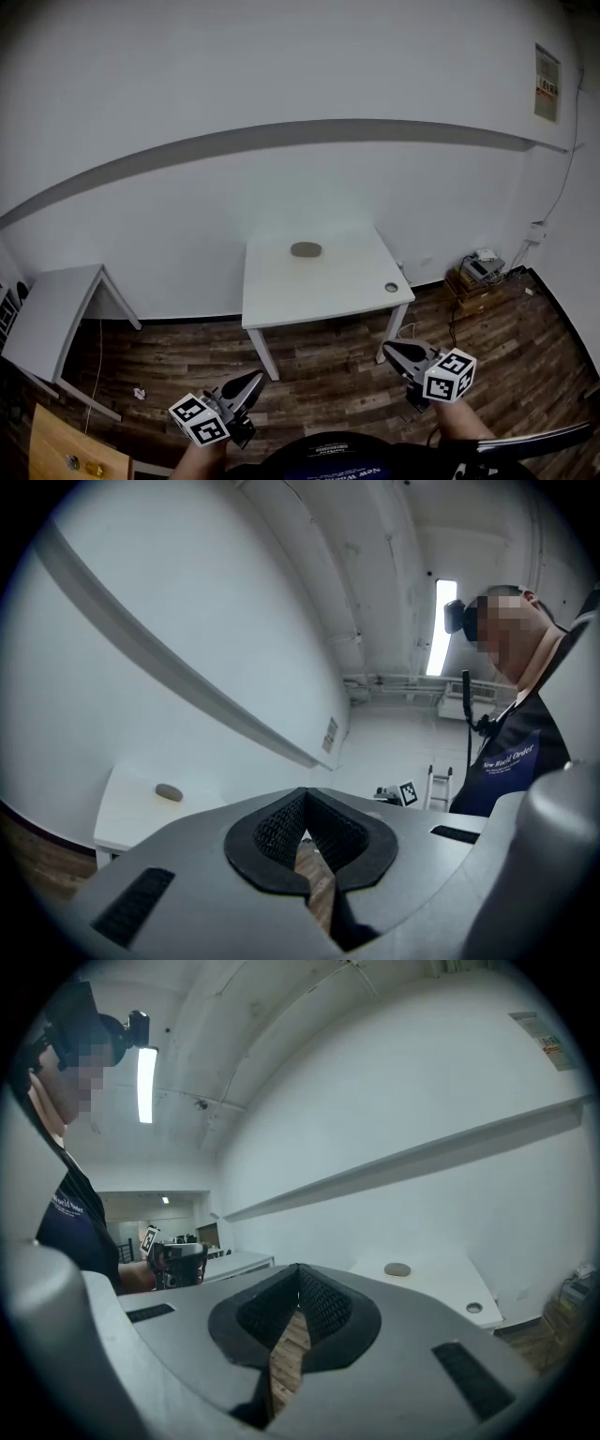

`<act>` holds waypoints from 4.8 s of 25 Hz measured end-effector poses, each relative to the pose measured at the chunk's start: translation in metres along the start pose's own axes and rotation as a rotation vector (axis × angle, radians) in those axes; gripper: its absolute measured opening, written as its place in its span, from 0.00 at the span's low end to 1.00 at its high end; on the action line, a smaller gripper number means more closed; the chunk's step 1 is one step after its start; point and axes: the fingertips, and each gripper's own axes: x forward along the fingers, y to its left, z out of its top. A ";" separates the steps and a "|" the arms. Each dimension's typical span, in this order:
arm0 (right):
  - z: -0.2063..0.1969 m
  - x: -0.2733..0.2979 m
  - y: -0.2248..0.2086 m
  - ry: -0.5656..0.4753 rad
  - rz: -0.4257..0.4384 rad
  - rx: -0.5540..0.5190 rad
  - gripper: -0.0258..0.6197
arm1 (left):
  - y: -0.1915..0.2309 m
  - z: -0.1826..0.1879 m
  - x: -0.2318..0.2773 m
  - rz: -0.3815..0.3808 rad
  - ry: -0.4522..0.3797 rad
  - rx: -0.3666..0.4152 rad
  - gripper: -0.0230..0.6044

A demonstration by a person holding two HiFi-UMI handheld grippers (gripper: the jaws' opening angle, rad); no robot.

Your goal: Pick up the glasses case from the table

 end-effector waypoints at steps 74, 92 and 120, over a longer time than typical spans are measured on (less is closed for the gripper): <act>0.112 0.377 -0.554 0.013 0.295 0.016 0.04 | 0.388 0.084 0.475 0.210 -0.013 0.032 0.04; 0.099 0.523 -0.588 0.032 0.210 0.082 0.04 | 0.549 0.097 0.489 0.120 0.061 -0.037 0.04; 0.010 0.665 -0.703 0.165 0.146 0.125 0.04 | 0.750 -0.005 0.596 0.072 0.294 -0.058 0.04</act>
